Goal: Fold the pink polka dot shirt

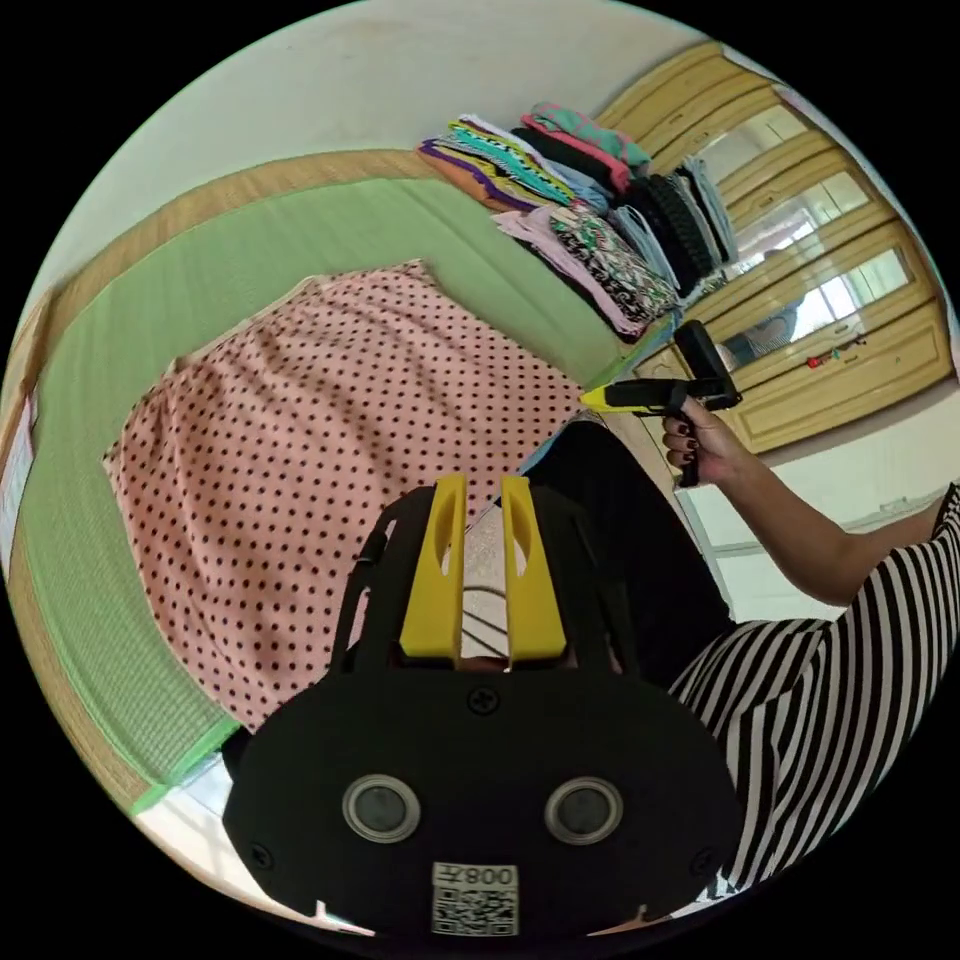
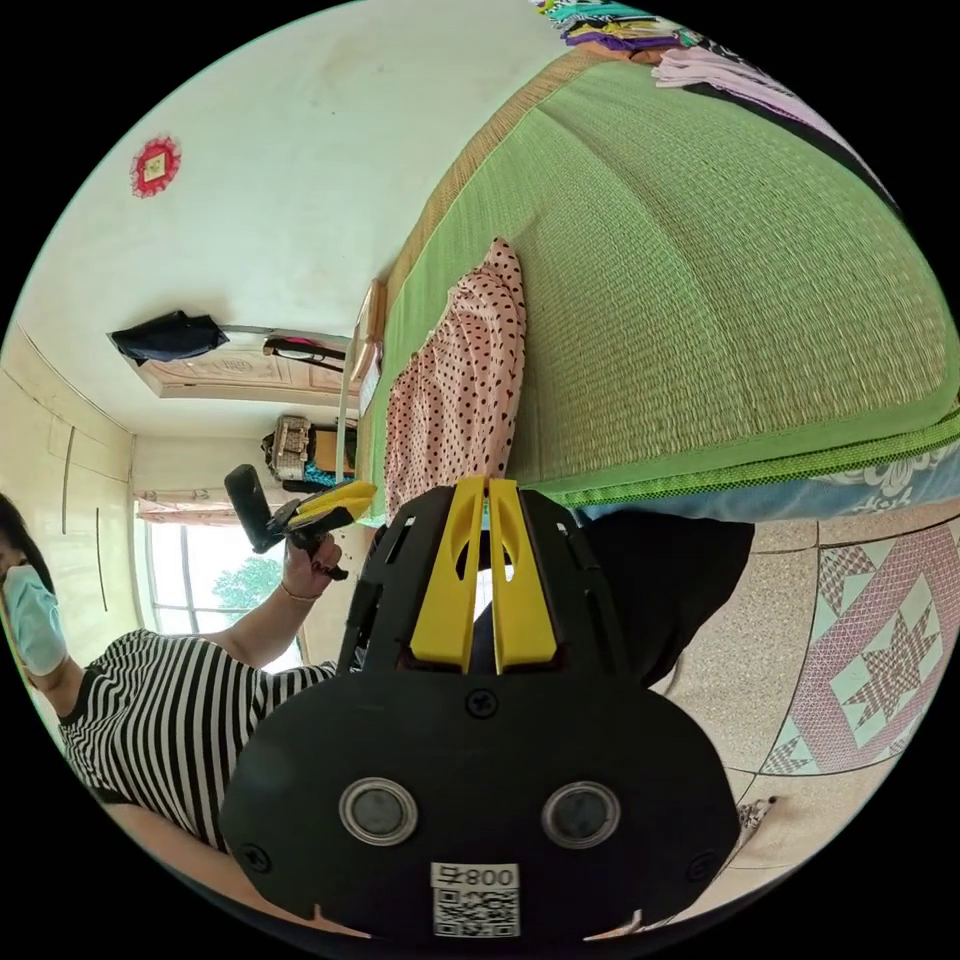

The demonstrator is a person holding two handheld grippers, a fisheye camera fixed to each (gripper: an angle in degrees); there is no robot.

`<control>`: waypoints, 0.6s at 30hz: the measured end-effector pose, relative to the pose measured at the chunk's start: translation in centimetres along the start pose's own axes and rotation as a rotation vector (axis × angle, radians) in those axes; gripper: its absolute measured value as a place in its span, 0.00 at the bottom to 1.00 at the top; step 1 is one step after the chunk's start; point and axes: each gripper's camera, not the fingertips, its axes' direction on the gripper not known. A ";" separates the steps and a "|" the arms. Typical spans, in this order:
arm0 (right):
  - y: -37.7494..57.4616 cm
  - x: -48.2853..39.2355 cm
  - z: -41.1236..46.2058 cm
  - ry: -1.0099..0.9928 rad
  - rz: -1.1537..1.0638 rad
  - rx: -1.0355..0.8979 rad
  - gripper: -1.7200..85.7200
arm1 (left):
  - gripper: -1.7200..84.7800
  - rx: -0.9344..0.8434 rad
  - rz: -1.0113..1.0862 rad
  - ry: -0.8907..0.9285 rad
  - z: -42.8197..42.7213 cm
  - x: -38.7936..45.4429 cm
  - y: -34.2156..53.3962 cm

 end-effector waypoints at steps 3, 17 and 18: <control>-0.6 -0.9 -0.7 -0.009 -0.036 -0.002 0.02 | 0.11 -0.030 0.190 -0.034 3.4 5.1 -3.6; -3.5 -0.2 -1.8 -0.053 -0.082 -0.002 0.06 | 0.04 -0.056 0.205 -0.189 10.4 8.5 -6.9; -4.5 0.4 -1.9 -0.064 -0.068 0.008 0.07 | 0.04 -0.050 0.181 -0.161 10.4 8.0 -6.8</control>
